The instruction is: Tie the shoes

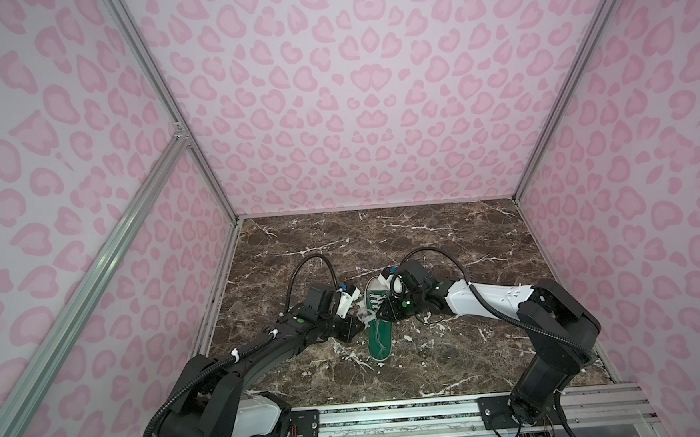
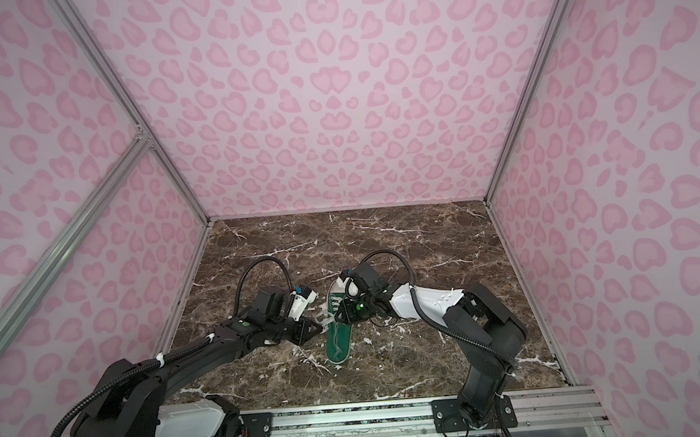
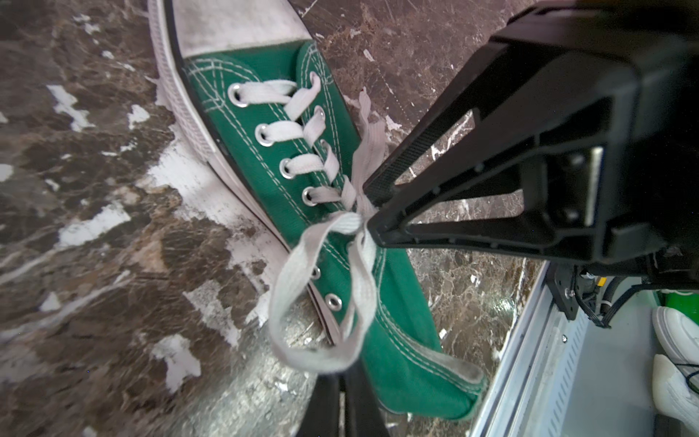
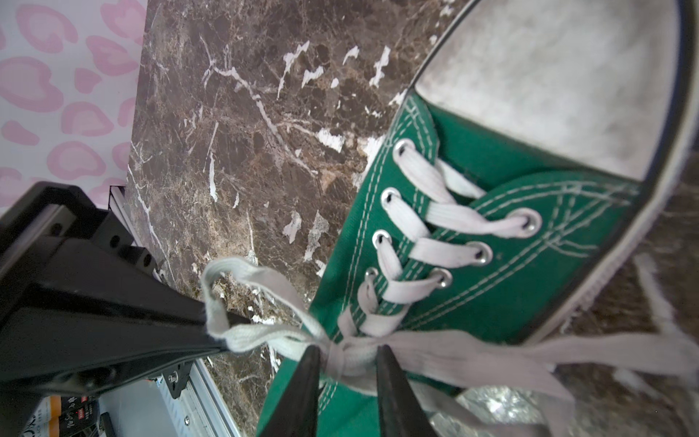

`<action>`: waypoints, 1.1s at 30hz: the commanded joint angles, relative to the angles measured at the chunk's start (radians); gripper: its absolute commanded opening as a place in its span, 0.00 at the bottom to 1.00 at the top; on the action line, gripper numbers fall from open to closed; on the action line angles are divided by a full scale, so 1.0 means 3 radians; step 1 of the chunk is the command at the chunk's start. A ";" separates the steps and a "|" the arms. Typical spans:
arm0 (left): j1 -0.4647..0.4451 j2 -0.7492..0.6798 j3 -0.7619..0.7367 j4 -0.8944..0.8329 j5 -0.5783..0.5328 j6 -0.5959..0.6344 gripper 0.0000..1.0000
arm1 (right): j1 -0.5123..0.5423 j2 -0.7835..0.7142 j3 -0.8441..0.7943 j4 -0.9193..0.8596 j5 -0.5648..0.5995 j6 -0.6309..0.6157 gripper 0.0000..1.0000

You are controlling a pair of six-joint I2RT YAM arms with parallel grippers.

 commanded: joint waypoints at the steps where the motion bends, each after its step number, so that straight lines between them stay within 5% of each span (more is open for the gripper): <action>1: 0.0002 -0.0050 -0.0005 -0.0069 -0.0079 -0.0050 0.05 | 0.0002 0.0028 0.0010 0.0021 0.0064 -0.0004 0.27; 33: 0.0028 -0.0244 -0.0151 -0.0161 -0.0673 -0.0504 0.04 | 0.0012 0.0096 0.0078 -0.0107 0.0172 -0.0051 0.25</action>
